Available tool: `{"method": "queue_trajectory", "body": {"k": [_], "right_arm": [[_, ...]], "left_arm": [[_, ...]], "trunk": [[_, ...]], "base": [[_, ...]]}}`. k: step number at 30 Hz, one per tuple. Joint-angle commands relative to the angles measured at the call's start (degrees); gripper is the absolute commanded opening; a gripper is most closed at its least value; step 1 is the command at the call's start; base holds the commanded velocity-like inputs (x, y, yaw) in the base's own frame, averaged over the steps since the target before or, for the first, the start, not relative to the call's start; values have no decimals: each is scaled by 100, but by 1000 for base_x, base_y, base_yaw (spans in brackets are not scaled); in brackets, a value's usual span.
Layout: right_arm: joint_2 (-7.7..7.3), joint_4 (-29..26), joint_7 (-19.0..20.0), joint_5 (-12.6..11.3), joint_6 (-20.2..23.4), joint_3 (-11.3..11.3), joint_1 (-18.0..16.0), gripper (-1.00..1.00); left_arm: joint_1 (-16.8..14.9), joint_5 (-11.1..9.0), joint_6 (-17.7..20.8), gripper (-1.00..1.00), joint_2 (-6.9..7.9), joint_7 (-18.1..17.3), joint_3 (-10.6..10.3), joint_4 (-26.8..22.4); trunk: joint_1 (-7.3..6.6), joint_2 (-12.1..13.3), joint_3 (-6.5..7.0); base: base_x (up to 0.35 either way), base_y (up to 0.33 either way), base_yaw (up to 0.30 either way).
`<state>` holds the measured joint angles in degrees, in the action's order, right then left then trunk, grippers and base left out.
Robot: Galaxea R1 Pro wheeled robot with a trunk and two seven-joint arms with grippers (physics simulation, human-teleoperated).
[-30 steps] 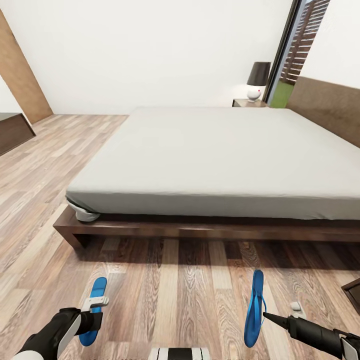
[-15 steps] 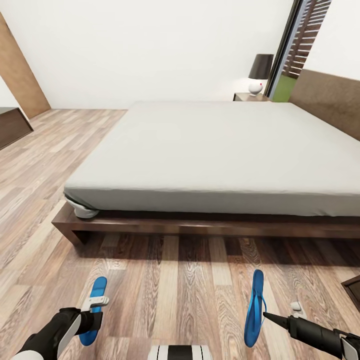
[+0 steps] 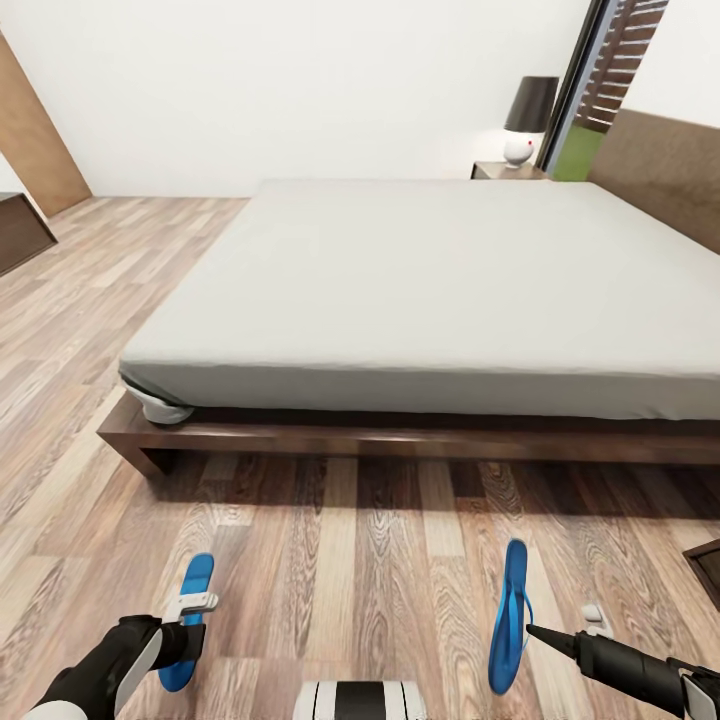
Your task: In the bedroom, move the book from the bed onto either nightstand, and place the two sandals side by side next to the bed.
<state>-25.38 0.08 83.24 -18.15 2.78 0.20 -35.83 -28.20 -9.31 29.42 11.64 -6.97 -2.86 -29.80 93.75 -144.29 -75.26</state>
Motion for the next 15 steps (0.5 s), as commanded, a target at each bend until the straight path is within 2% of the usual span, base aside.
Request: {"method": "queue_trajectory", "body": {"k": [1, 6, 15], "right_arm": [[0, 1, 17, -12, 29, -3, -3, -100], [0, 1, 17, -13, 29, -3, -3, -100], [-1, 1, 17, -13, 29, -3, -3, -100]], "left_arm": [[-1, -53, 30, -100, 6, 12, -30, -9], [-1, -53, 28, -100, 7, 11, -31, -9], [-1, -53, 28, -100, 6, 15, -31, -9]], "trunk": [[1, -3, -27], [14, -10, -138], [14, -10, -138]], "base": [[0, 0, 0], [0, 0, 0], [18, 9, 0]]}}
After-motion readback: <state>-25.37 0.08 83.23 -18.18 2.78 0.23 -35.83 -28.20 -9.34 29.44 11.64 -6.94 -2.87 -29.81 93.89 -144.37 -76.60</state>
